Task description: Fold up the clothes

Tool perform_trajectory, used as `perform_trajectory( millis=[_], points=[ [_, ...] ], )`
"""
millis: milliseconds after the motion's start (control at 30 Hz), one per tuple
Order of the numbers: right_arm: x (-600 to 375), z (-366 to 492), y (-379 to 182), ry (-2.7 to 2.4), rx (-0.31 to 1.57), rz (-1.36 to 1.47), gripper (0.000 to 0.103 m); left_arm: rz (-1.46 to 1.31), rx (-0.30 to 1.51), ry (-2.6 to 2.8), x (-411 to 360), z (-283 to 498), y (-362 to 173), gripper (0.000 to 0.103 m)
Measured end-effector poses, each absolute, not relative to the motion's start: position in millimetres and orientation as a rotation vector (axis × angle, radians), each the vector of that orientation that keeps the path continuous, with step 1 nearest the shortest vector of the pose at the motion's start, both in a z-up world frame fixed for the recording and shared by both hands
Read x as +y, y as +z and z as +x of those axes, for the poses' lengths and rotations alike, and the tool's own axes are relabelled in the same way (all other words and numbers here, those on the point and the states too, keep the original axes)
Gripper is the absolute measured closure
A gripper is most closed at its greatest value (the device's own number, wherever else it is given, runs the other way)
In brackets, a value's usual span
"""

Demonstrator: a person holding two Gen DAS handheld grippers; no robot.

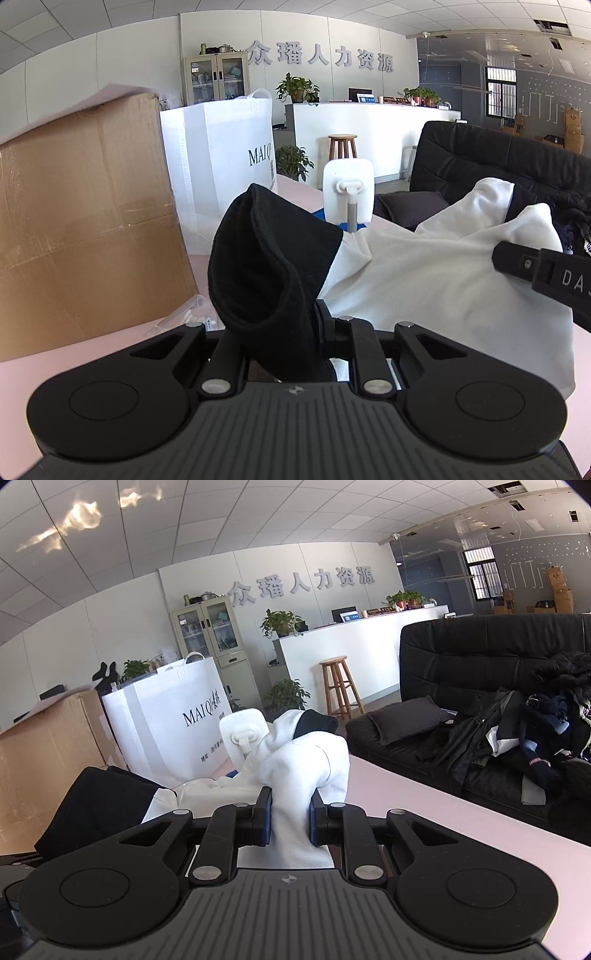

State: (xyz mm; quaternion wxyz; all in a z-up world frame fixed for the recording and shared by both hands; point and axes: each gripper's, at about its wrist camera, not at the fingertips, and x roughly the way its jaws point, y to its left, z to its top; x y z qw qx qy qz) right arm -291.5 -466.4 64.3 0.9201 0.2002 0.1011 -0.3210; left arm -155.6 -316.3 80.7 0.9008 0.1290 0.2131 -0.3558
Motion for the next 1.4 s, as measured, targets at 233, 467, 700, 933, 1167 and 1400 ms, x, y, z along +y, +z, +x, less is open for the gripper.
perform_trajectory(
  millis=[233,467,700,933,1167,1400],
  points=[
    [-477,-276,12,-0.689,0.272,0.471,0.086,0.261,0.488,-0.729,-326,-141,35,0.079],
    [-479,-263,6,-0.726,0.243,0.494,0.046,0.189,0.462,-0.664,-311,-123,23,0.019],
    [-481,-289,36,-0.763,0.155,0.604,0.036,0.067,0.433,-0.659,-259,-100,47,0.013],
    [-456,-309,76,-0.780,0.001,0.637,0.033,-0.171,0.415,-0.670,-171,-81,86,0.011],
    [-369,-271,112,-0.594,-0.041,0.499,0.021,-0.250,0.387,-0.571,-75,-60,109,0.011],
    [-278,-180,111,-0.342,0.062,0.497,0.014,-0.135,0.301,-0.322,29,-47,108,0.011]
  ],
)
